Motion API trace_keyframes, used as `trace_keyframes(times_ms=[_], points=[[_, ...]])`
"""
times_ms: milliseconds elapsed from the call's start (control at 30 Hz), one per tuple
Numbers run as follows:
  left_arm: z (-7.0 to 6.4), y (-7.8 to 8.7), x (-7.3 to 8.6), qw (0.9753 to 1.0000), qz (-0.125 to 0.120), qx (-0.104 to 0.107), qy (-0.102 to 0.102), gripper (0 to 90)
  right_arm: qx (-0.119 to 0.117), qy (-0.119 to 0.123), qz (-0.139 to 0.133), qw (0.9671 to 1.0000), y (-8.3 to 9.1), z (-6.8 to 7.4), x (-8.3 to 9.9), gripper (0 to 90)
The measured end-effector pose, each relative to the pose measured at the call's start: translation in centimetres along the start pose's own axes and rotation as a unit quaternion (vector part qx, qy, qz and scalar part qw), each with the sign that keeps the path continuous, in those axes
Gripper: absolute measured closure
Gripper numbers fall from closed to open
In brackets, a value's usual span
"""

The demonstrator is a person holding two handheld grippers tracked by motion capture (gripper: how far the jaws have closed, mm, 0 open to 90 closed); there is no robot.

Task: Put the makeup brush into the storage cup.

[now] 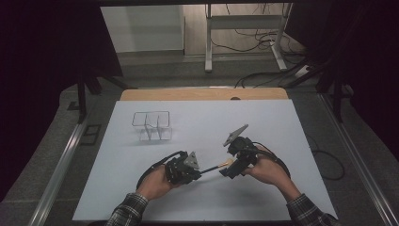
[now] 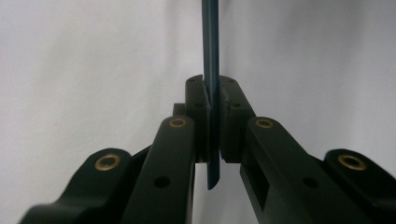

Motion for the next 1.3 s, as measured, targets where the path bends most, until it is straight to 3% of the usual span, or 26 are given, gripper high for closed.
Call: trace_keyframes(times_ms=[200, 400, 667, 1067, 1300], points=[[0.3, 0.4, 0.2, 0.9998, -0.009, -0.005, 0.018, 84.6, 0.016, -0.004, -0.012, 0.9998, 0.2, -0.4, 0.8, 0.0], [0.8, 0.9, 0.5, 0.9989, -0.020, -0.009, 0.041, 84.6, 0.028, -0.029, -0.039, 0.9984, 0.5, -1.2, 1.8, 0.0], [1.0, 1.2, 0.7, 0.9980, -0.029, -0.010, 0.056, 84.6, 0.025, -0.052, -0.064, 0.9963, 0.7, -1.8, 2.9, 0.0], [1.3, 1.9, 0.9, 0.9954, -0.056, -0.003, 0.078, 84.6, -0.029, -0.094, -0.115, 0.9885, 0.9, -1.5, 3.5, 0.0], [1.3, 2.5, 0.9, 0.9913, -0.091, 0.006, 0.095, 84.6, -0.051, -0.115, -0.139, 0.9823, 0.8, -1.3, 3.4, 0.0]])
Point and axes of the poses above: each handheld gripper's, and its own axes: y roughly backward along the jaws, x roughly out of its underside, z roughly to its left, the point moved 4 cm from there along -y, roughly forward along the jaws, and after that the axes turned 5 degrees about y, right-handed, at the moved point
